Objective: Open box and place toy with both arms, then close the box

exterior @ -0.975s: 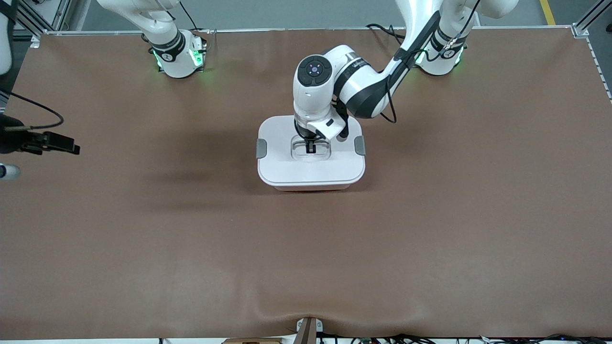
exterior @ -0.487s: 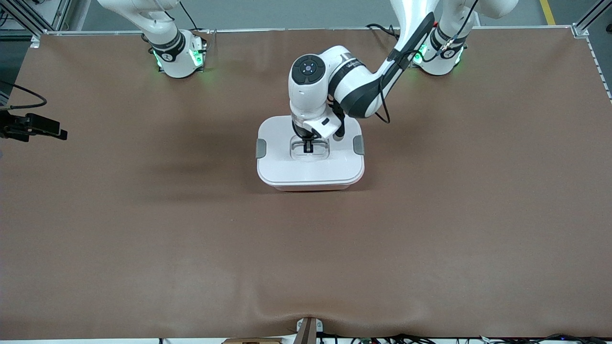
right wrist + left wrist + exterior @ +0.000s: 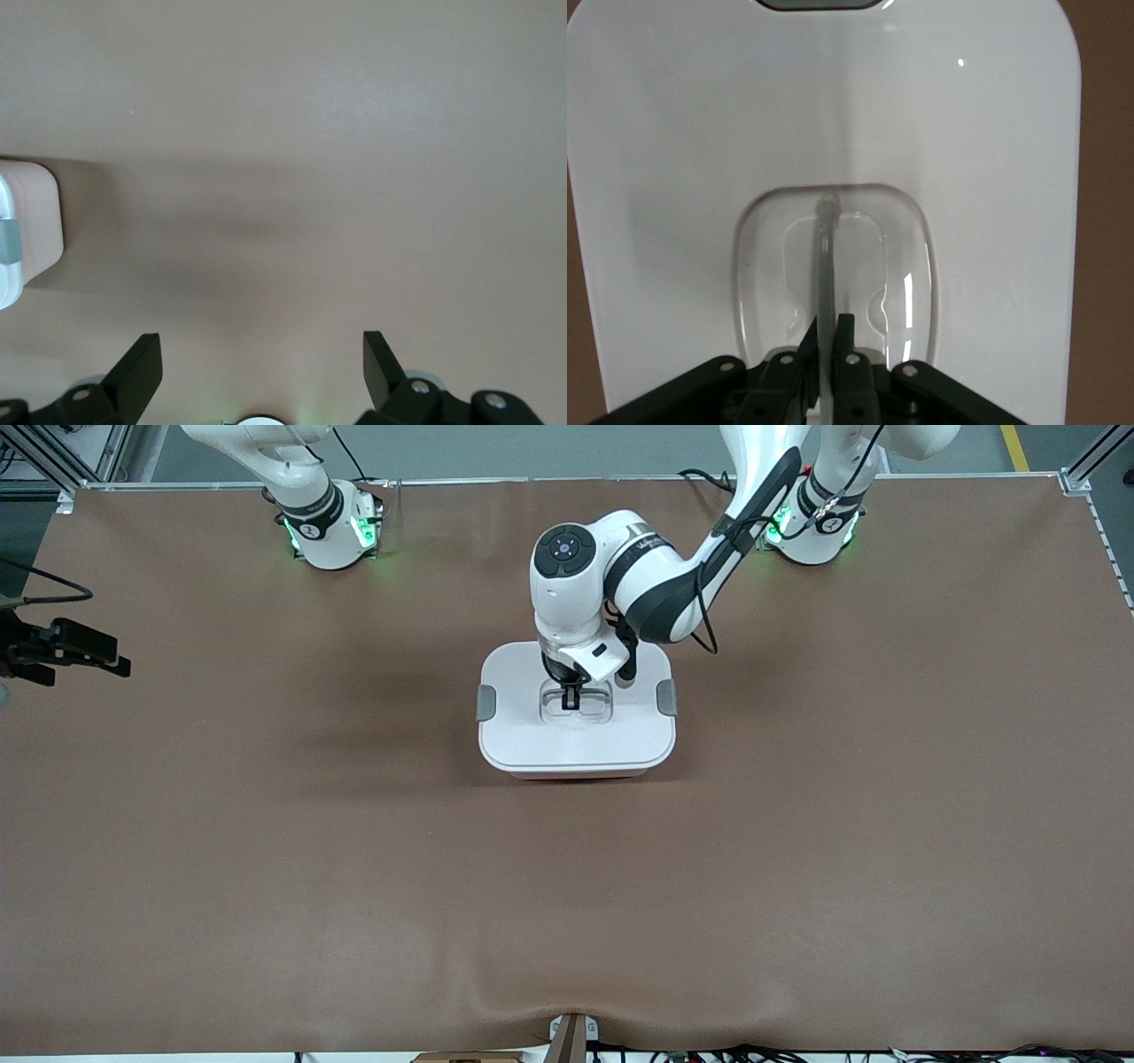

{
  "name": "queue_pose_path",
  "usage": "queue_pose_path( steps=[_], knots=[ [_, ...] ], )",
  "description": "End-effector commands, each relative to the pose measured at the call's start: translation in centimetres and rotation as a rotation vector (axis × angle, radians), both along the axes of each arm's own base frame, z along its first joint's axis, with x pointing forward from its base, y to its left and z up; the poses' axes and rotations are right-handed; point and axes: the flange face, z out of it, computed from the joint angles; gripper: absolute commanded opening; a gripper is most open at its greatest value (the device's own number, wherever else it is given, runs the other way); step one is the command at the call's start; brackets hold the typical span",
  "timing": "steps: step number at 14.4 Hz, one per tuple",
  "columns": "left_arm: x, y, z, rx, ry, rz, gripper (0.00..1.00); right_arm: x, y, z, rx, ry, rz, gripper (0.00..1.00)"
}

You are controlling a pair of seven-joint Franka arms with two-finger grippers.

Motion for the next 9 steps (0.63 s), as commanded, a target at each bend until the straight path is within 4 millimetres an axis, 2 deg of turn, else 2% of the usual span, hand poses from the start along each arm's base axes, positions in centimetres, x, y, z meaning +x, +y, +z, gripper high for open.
queue_pose_path(
  steps=[1, 4, 5, 8, 9],
  knots=[
    [-0.3, -0.6, -0.9, 0.013, -0.015, -0.032, 0.00, -0.8, 0.1, 1.1, 0.000, -0.004, -0.010, 1.00],
    [-0.3, -0.6, -0.8, 0.011, -0.015, -0.030, 0.00, -1.6, 1.7, 1.0, 0.002, 0.000, -0.035, 1.00],
    [0.0, -0.5, -0.4, 0.007, -0.020, -0.025, 0.06, -2.1, 2.0, 0.7, -0.002, 0.008, -0.059, 1.00],
    [0.6, -0.2, 0.6, -0.011, -0.023, -0.008, 0.73, -3.5, 2.9, 0.4, -0.008, -0.008, -0.074, 1.00],
    [0.8, -0.1, 1.1, -0.012, -0.033, -0.008, 1.00, -3.6, 2.9, 0.2, -0.009, -0.016, -0.075, 1.00]
  ],
)
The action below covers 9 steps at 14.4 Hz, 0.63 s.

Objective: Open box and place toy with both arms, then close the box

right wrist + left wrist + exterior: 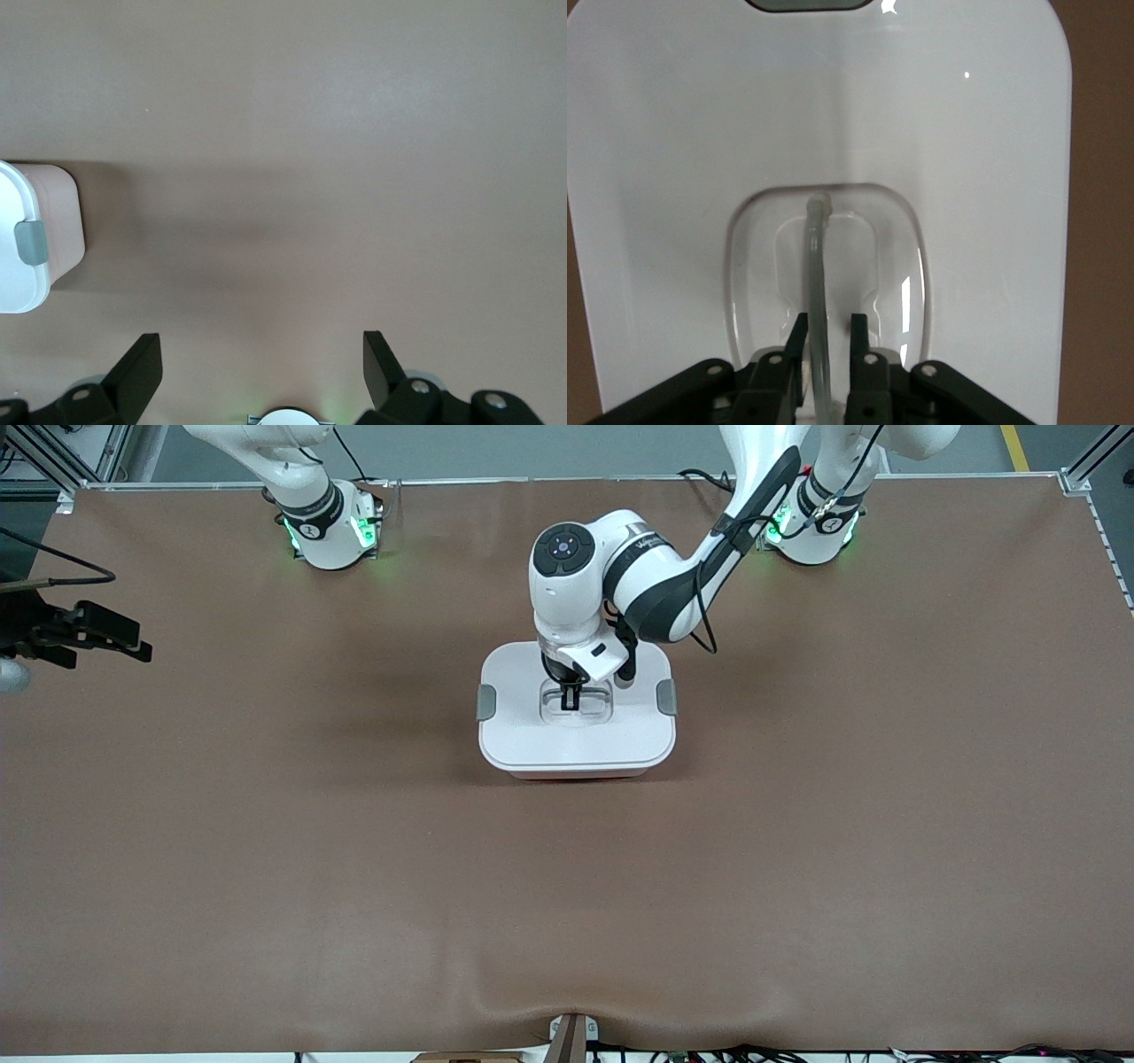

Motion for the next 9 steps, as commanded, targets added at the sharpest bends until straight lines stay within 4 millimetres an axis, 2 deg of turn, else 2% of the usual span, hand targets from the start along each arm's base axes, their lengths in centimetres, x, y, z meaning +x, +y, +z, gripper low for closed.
queue_pose_path(
  steps=[1, 5, 7, 9],
  knots=[
    [0.5, -0.1, 1.6, -0.013, -0.033, -0.012, 1.00, -1.8, 0.1, 0.0, -0.009, -0.022, -0.023, 1.00],
    [1.5, 0.9, 4.3, -0.022, -0.065, -0.037, 1.00, -1.4, 2.5, 0.3, -0.033, -0.058, 0.025, 1.00],
    [2.5, 2.1, 5.4, -0.022, -0.076, -0.042, 1.00, -1.2, 2.4, 0.4, -0.036, -0.068, 0.037, 1.00],
    [4.0, 4.3, 7.0, 0.000, -0.073, -0.083, 1.00, -1.5, 2.1, 0.2, -0.036, -0.029, 0.030, 1.00]
  ],
)
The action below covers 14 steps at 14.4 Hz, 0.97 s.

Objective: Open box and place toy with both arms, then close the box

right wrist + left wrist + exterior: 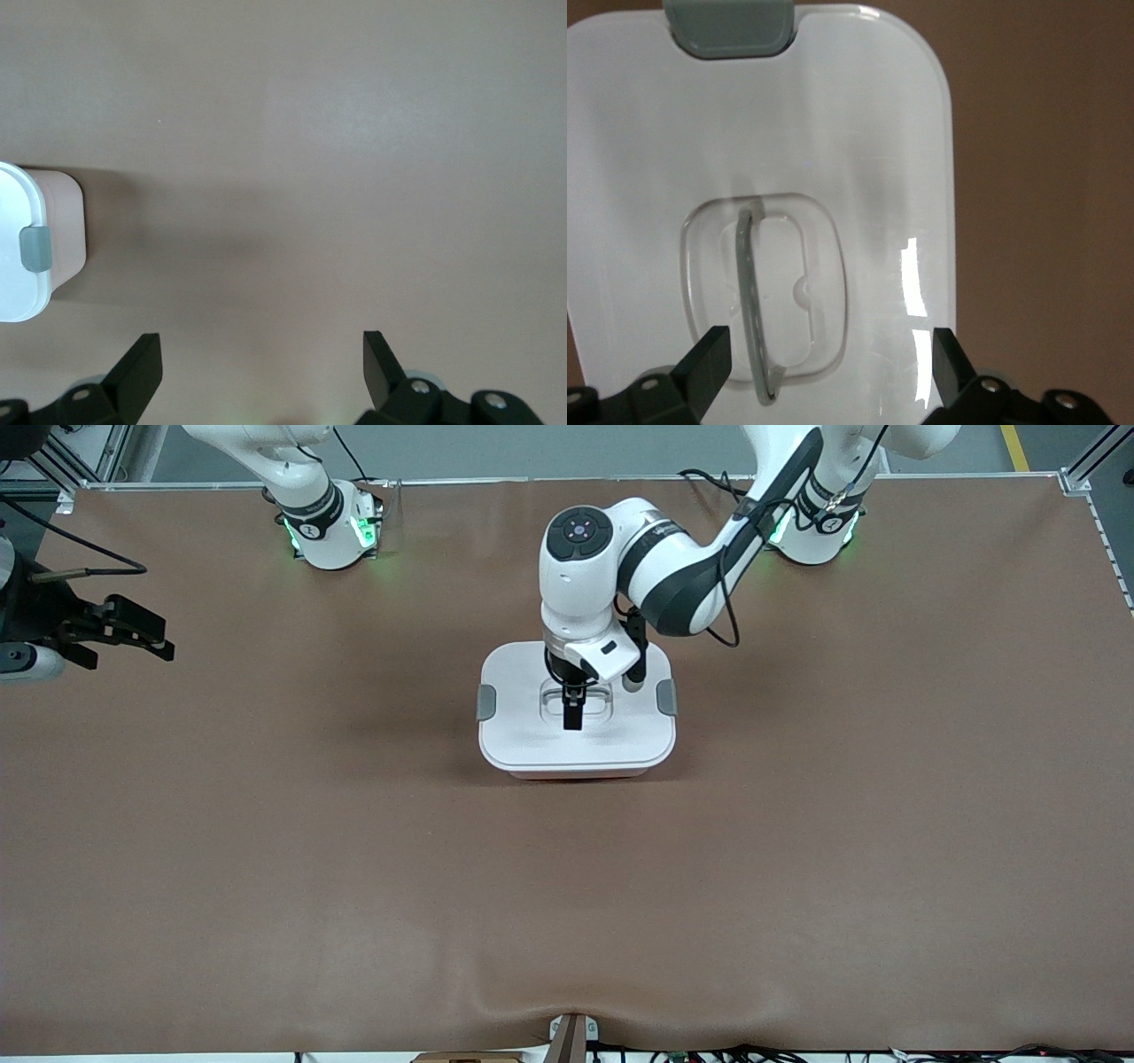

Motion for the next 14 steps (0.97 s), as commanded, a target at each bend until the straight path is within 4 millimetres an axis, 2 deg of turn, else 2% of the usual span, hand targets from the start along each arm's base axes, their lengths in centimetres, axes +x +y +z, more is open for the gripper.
queue_pose_path(
  steps=[1, 3, 6, 9, 11, 14],
  knots=[
    [1.6, 3.3, 2.9, 0.041, -0.008, -0.063, 1.00, -1.2, -0.1, 0.9, -0.025, 0.028, -0.012, 1.00],
    [2.9, 5.8, 4.0, 0.075, 0.014, -0.113, 1.00, -1.4, -0.3, 2.0, -0.031, 0.021, -0.012, 1.00],
    [4.8, 9.1, 5.4, 0.101, 0.028, -0.166, 1.00, -1.4, -0.7, 2.2, -0.044, 0.017, -0.023, 1.00],
    [6.9, 12.8, 6.4, 0.122, 0.039, -0.233, 1.00, -1.1, -1.2, 2.0, -0.042, -0.003, -0.034, 1.00],
    [8.3, 15.3, 7.2, 0.118, 0.038, -0.278, 1.00, -1.1, -2.9, 1.6, -0.014, 0.006, -0.070, 1.00],
    [9.8, 18.5, 7.9, 0.133, 0.047, -0.361, 1.00, -0.9, -2.5, 1.7, 0.038, -0.011, -0.073, 1.00]
  ],
)
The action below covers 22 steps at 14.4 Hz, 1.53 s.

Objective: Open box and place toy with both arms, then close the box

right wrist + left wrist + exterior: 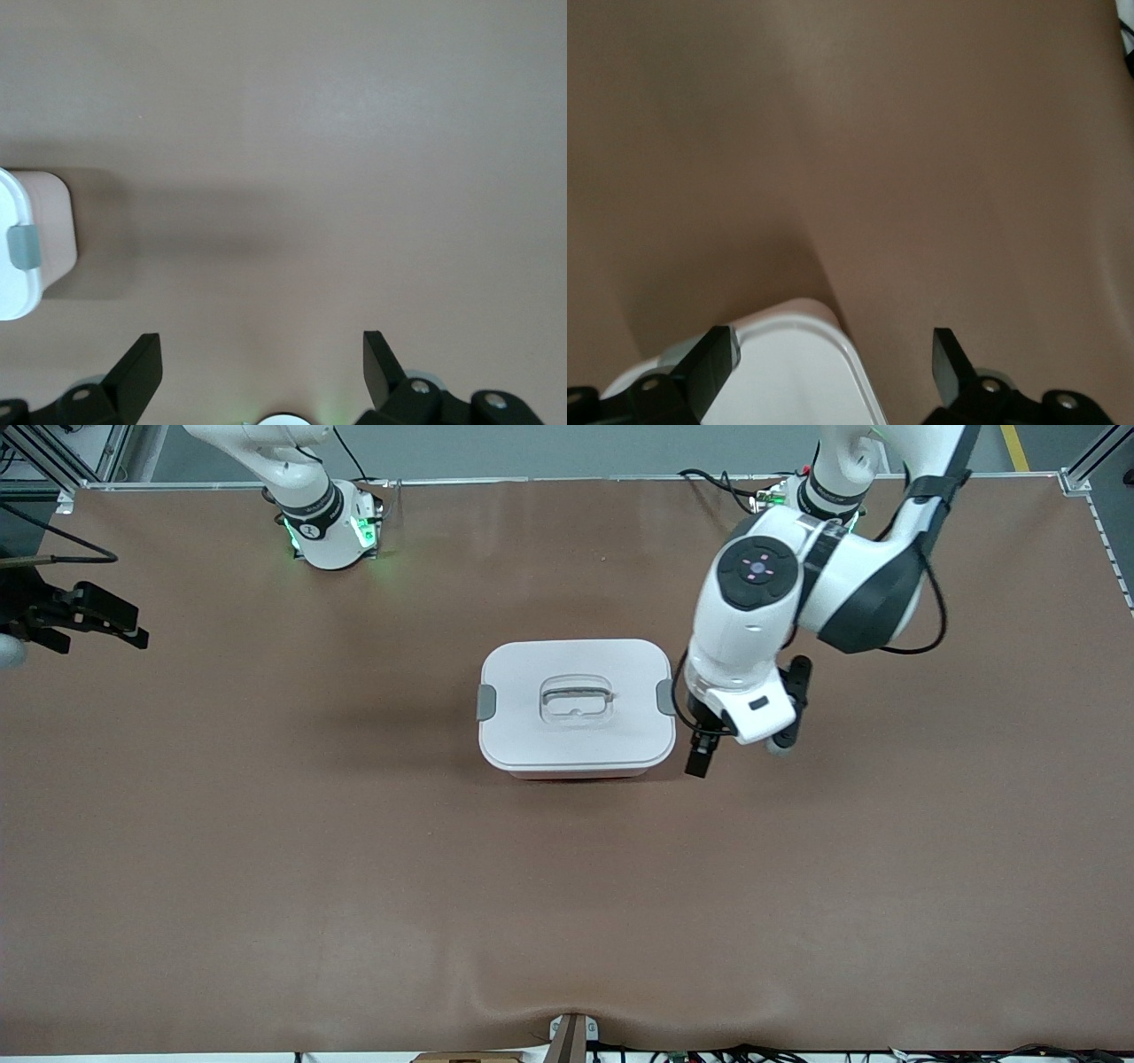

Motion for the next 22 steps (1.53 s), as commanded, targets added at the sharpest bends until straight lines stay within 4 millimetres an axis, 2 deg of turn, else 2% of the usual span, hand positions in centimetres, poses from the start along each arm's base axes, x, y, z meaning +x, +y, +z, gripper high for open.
queue_pose_path(
  steps=[1, 5, 7, 8, 9, 12, 13, 16, 18, 22],
  knots=[
    [0.5, 2.8, 1.2, 0.015, 0.025, -0.085, 1.00, -0.2, 0.3, 0.6, 0.031, -0.028, -0.011, 1.00],
    [2.7, 8.2, 1.6, 0.036, 0.052, -0.199, 1.00, -0.3, 1.5, 0.4, 0.022, 0.000, -0.162, 1.00],
    [3.6, 10.5, 1.6, 0.043, 0.060, -0.260, 1.00, -0.3, 1.5, 0.3, 0.022, 0.001, -0.161, 1.00],
    [4.3, 12.5, 1.5, 0.043, 0.065, -0.278, 1.00, -0.3, 1.5, 0.3, 0.021, -0.001, -0.155, 1.00],
    [4.6, 13.1, 1.6, 0.040, 0.066, -0.317, 1.00, -0.3, 1.6, 0.3, 0.021, -0.003, -0.146, 1.00],
    [5.9, 18.2, 2.2, 0.032, 0.074, -0.443, 1.00, -0.2, 1.4, 0.3, 0.024, -0.013, -0.095, 1.00],
    [6.1, 19.7, 2.8, 0.027, 0.067, -0.478, 1.00, -0.2, 1.4, 0.3, 0.023, -0.014, -0.086, 1.00],
    [5.8, 21.8, 5.2, 0.024, 0.042, -0.608, 1.00, -0.2, 1.4, 0.4, 0.017, -0.017, -0.082, 1.00],
    [5.0, 23.2, 6.2, 0.040, 0.086, -0.695, 1.00, -0.2, 1.4, 0.4, 0.012, -0.027, -0.069, 1.00],
    [2.7, 25.7, 11.8, 0.071, 0.047, -0.822, 1.00, -0.2, 1.2, 0.2, 0.008, -0.035, -0.030, 1.00]
  ],
)
